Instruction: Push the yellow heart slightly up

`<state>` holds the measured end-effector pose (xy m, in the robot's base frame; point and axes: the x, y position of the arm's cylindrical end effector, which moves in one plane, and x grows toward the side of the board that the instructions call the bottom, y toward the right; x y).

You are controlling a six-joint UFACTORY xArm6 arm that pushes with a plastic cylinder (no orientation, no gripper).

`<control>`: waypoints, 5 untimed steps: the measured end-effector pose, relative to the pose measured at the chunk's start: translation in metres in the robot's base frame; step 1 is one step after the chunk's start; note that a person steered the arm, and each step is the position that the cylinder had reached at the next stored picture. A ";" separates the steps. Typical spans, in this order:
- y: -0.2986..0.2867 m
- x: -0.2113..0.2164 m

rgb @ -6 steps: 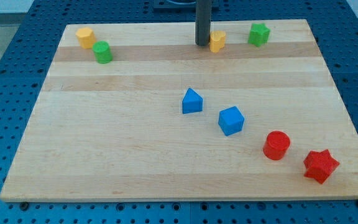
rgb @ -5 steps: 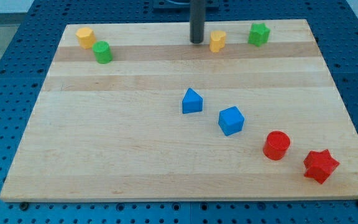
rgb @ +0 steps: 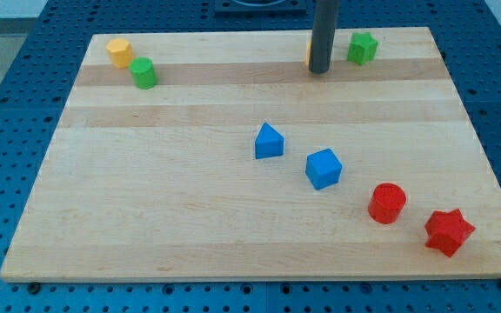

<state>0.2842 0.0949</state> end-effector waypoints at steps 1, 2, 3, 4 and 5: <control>0.000 -0.014; 0.000 -0.023; 0.000 -0.027; -0.010 -0.026; -0.063 -0.022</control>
